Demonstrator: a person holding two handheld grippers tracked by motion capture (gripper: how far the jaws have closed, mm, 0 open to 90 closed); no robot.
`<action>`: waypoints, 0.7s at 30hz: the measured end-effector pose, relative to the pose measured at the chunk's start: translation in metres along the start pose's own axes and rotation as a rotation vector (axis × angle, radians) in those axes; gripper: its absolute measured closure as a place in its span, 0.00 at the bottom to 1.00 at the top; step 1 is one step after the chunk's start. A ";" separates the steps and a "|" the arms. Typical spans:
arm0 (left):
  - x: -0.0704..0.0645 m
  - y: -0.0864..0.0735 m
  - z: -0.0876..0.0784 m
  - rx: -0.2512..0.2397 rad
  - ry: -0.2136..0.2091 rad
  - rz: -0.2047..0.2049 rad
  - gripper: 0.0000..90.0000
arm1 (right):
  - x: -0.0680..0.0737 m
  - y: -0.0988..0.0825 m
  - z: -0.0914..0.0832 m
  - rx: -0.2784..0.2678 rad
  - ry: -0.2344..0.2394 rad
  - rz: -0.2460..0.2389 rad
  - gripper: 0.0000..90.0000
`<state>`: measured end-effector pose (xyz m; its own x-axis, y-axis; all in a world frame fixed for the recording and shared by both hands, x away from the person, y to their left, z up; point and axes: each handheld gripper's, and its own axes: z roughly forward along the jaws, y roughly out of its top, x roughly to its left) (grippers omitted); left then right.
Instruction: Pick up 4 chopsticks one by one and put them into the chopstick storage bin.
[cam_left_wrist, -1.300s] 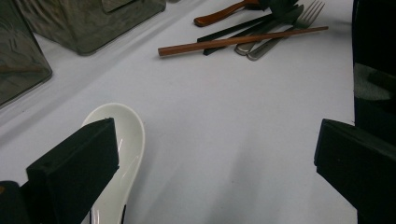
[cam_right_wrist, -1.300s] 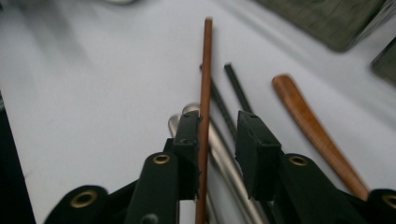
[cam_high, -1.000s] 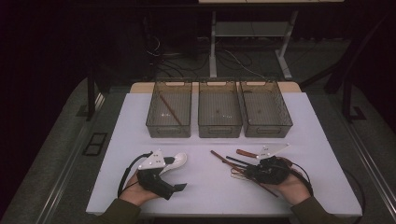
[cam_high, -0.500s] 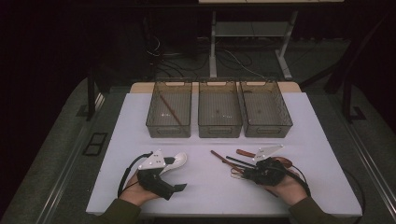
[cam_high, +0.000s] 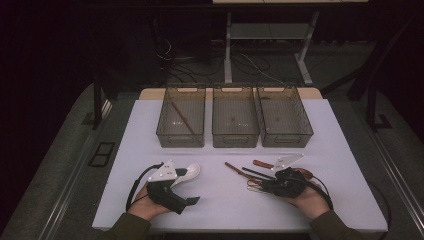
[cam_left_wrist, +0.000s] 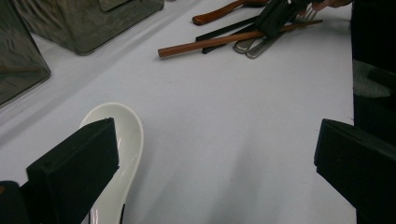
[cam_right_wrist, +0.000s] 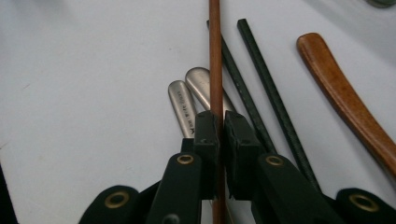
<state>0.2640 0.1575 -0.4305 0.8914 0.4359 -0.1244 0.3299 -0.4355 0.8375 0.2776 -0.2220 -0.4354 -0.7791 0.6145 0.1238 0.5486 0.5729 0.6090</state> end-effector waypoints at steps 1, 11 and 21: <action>0.000 0.000 0.000 -0.001 0.000 0.004 0.00 | 0.000 0.000 -0.001 -0.001 -0.002 0.000 0.94; 0.000 0.000 0.000 0.000 0.000 -0.001 0.00 | -0.001 0.002 -0.007 -0.030 0.000 -0.003 0.94; -0.001 0.000 0.001 0.003 0.000 0.003 0.00 | 0.001 0.008 -0.017 -0.077 0.014 -0.003 0.94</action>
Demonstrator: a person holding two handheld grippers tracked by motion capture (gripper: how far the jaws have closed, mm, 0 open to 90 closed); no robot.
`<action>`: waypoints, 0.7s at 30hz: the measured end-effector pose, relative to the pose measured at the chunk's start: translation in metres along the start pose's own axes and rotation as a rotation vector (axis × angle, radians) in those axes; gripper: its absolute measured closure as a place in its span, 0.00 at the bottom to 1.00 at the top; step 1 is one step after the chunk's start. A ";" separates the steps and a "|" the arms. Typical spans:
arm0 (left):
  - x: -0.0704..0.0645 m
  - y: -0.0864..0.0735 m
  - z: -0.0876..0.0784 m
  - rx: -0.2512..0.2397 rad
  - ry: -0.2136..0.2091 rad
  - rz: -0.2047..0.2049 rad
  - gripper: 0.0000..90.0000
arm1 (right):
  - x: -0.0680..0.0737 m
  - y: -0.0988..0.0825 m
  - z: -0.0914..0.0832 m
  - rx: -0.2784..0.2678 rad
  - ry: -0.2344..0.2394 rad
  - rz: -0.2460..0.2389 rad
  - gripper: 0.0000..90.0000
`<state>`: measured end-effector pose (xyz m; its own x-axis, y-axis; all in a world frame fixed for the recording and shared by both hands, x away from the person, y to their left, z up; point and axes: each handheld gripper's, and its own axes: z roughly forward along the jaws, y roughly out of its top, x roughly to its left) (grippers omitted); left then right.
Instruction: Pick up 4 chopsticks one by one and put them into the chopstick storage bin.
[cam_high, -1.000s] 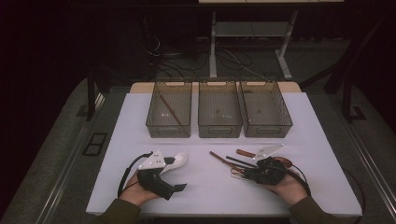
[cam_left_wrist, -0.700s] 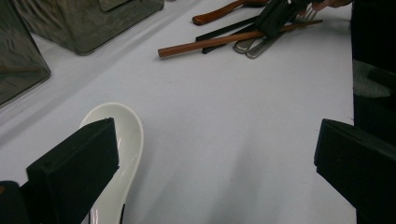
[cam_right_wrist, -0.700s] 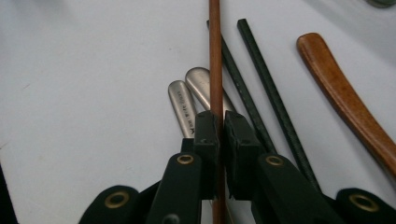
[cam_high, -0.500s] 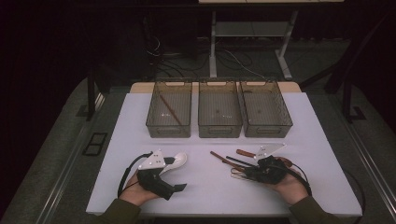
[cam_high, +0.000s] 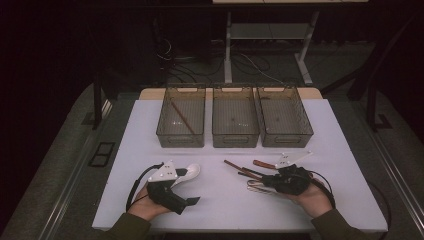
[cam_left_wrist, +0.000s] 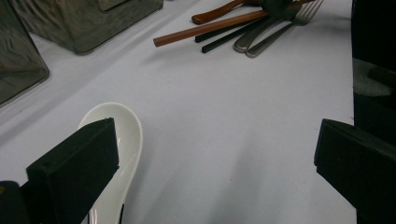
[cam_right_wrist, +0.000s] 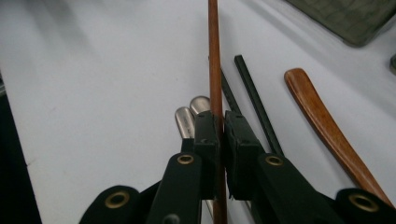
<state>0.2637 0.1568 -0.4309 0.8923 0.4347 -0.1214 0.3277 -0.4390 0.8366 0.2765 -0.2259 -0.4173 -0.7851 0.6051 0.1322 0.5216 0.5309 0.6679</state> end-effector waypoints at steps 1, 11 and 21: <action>0.000 0.000 0.000 -0.001 0.001 -0.001 0.00 | 0.000 0.001 -0.001 -0.005 0.001 -0.001 0.94; 0.001 0.000 0.001 0.004 -0.001 0.000 0.00 | 0.002 0.012 -0.002 -0.037 0.014 -0.014 0.94; 0.001 -0.001 0.001 -0.006 -0.002 -0.012 0.00 | 0.003 0.028 0.002 -0.050 0.007 -0.020 0.94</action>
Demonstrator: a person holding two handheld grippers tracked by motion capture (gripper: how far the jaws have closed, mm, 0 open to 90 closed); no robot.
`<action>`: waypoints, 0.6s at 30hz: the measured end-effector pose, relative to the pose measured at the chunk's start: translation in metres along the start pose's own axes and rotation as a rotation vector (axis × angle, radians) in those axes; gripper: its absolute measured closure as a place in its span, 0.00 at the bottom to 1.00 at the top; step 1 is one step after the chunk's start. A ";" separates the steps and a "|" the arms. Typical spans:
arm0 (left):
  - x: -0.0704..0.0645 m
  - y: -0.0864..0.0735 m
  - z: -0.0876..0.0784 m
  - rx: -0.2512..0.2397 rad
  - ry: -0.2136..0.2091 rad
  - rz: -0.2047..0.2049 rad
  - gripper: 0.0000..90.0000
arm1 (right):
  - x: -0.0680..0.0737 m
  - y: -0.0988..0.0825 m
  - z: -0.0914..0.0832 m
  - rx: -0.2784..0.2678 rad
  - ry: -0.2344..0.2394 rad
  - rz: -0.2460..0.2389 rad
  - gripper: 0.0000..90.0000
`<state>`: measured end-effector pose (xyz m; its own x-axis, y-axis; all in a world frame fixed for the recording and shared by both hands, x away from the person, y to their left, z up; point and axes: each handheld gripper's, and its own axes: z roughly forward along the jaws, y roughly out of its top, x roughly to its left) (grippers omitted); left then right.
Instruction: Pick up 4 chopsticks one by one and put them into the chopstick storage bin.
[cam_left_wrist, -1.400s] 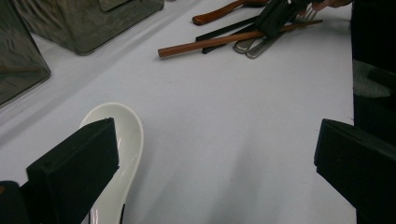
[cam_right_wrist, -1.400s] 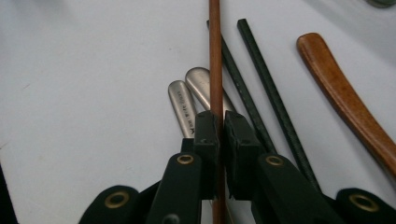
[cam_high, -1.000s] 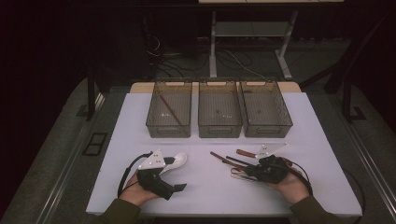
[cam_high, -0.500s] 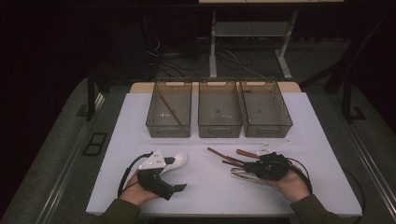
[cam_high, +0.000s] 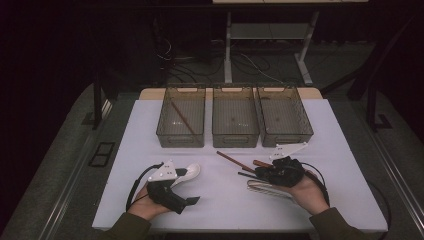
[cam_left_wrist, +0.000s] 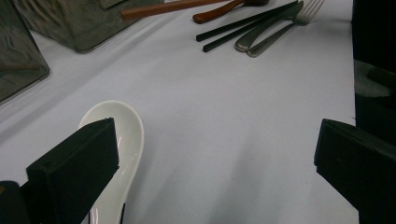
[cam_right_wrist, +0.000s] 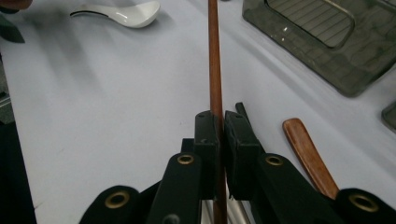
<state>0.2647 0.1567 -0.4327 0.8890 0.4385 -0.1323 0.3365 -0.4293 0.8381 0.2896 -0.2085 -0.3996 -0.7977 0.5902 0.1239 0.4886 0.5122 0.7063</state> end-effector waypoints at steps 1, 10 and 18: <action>0.000 0.000 0.000 0.001 0.000 0.000 0.00 | 0.000 0.002 0.001 -0.002 0.001 0.003 0.94; 0.000 0.000 0.000 0.000 0.001 0.003 0.00 | -0.005 0.019 0.005 -0.028 -0.007 0.006 0.94; 0.000 0.000 0.000 0.004 0.003 0.002 0.00 | -0.008 0.035 0.009 -0.053 -0.011 0.009 0.94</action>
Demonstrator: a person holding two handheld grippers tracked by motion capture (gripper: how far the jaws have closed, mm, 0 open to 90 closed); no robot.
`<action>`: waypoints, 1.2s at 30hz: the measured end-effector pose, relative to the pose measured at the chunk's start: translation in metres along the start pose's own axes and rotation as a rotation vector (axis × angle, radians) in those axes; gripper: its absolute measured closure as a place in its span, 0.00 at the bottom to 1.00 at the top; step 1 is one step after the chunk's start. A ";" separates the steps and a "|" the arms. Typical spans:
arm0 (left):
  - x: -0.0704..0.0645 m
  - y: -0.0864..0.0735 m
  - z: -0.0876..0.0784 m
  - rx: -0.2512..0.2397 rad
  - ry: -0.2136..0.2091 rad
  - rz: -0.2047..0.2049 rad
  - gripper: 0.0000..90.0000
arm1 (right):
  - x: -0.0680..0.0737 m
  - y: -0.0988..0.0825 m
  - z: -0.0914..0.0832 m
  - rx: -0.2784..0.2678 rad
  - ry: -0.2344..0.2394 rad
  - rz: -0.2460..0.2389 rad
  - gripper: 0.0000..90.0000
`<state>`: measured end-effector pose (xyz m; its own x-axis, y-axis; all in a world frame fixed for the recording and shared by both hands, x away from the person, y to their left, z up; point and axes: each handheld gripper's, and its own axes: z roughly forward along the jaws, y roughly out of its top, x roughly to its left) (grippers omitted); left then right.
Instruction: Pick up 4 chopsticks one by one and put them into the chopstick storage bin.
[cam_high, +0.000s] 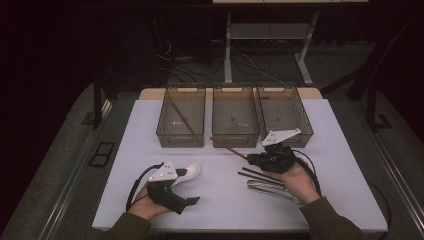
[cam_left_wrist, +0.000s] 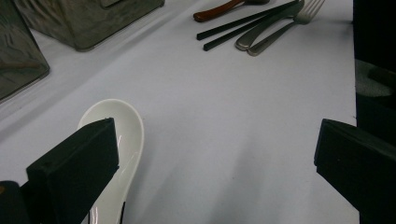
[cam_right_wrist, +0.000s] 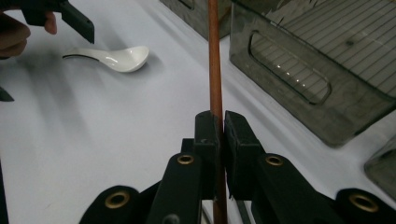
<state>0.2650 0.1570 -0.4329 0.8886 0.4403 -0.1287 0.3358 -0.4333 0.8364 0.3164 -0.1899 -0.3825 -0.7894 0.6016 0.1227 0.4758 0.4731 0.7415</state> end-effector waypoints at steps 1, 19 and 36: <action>0.000 0.000 0.000 -0.001 0.000 -0.001 0.00 | 0.000 0.002 0.001 -0.004 -0.004 0.000 0.94; 0.000 0.000 0.000 -0.006 0.001 -0.005 0.00 | -0.008 0.054 0.015 -0.027 -0.041 0.000 0.94; 0.000 0.001 -0.001 -0.006 -0.002 -0.004 0.00 | -0.016 0.094 0.038 -0.017 -0.081 0.021 0.94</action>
<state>0.2650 0.1573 -0.4319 0.8877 0.4408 -0.1333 0.3379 -0.4267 0.8389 0.3887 -0.1303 -0.3396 -0.7447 0.6620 0.0850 0.4851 0.4494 0.7502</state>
